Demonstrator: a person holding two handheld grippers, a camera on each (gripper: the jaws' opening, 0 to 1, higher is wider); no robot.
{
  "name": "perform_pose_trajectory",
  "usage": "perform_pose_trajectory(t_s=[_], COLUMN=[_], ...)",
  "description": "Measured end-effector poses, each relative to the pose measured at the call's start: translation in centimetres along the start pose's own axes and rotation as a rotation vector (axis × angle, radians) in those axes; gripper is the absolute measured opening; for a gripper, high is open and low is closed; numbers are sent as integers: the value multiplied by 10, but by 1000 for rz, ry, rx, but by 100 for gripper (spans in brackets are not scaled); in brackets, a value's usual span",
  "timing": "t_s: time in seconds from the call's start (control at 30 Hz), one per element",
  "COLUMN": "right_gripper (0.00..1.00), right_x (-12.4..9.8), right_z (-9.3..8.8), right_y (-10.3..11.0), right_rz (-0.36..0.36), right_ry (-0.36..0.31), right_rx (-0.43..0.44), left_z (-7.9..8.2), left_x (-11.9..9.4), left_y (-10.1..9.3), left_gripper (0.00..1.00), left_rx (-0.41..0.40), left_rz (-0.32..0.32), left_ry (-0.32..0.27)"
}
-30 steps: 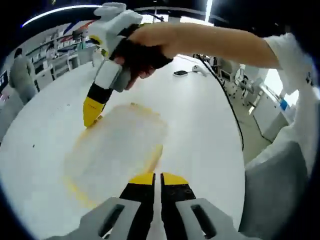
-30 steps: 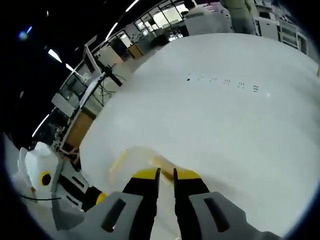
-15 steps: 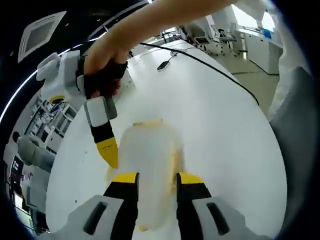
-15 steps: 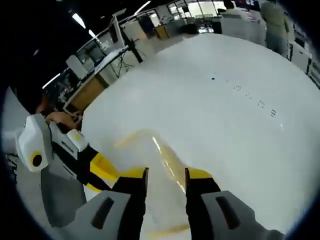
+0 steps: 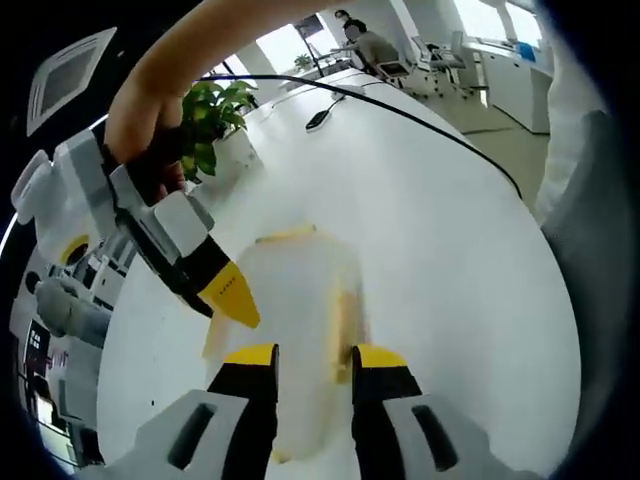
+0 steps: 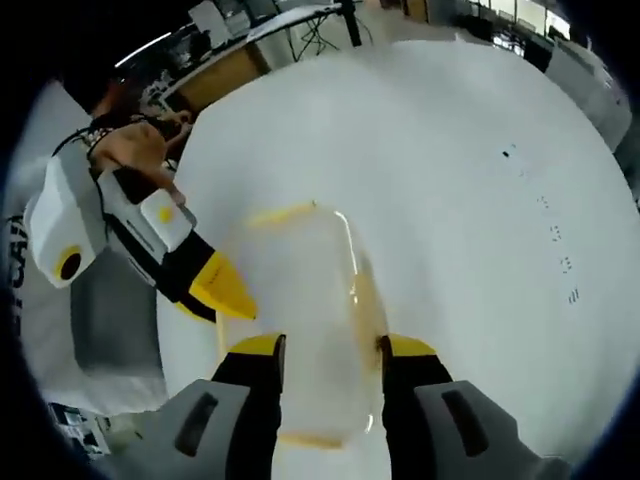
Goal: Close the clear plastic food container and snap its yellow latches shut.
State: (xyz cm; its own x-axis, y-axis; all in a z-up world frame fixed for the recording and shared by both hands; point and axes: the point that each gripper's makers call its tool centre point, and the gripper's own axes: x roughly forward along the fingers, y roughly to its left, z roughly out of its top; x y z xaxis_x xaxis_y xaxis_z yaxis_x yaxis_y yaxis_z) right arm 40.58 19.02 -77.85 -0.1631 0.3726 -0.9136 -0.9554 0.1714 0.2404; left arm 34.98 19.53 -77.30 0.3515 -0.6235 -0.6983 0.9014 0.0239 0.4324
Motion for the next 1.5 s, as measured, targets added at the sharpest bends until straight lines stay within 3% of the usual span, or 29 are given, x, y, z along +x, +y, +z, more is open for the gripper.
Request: perform_pose_trajectory(t_s=[0.17, 0.37, 0.47, 0.5, 0.83, 1.0, 1.5], right_gripper=[34, 33, 31, 31, 32, 32, 32], right_x=[0, 2, 3, 6, -1, -1, 0], right_z=[1, 1, 3, 6, 1, 2, 4], right_y=[-6, -2, -2, 3, -1, -4, -9], right_rz=[1, 43, 44, 75, 72, 71, 75], right_ry=[36, -11, -3, -9, 25, 32, 47], right_rx=[-23, -19, -19, -16, -24, -38, -46], left_z=[-1, -1, -1, 0, 0, 0, 1], left_x=[0, 1, 1, 1, 0, -1, 1], left_y=[0, 0, 0, 0, -2, -2, -5], left_gripper=[20, 19, 19, 19, 17, 16, 12], left_rx=[-4, 4, 18, 22, 65, 66, 111], left_rz=[2, 10, 14, 13, 24, 40, 42], left_ry=[-7, -10, -16, -23, -8, -27, 9])
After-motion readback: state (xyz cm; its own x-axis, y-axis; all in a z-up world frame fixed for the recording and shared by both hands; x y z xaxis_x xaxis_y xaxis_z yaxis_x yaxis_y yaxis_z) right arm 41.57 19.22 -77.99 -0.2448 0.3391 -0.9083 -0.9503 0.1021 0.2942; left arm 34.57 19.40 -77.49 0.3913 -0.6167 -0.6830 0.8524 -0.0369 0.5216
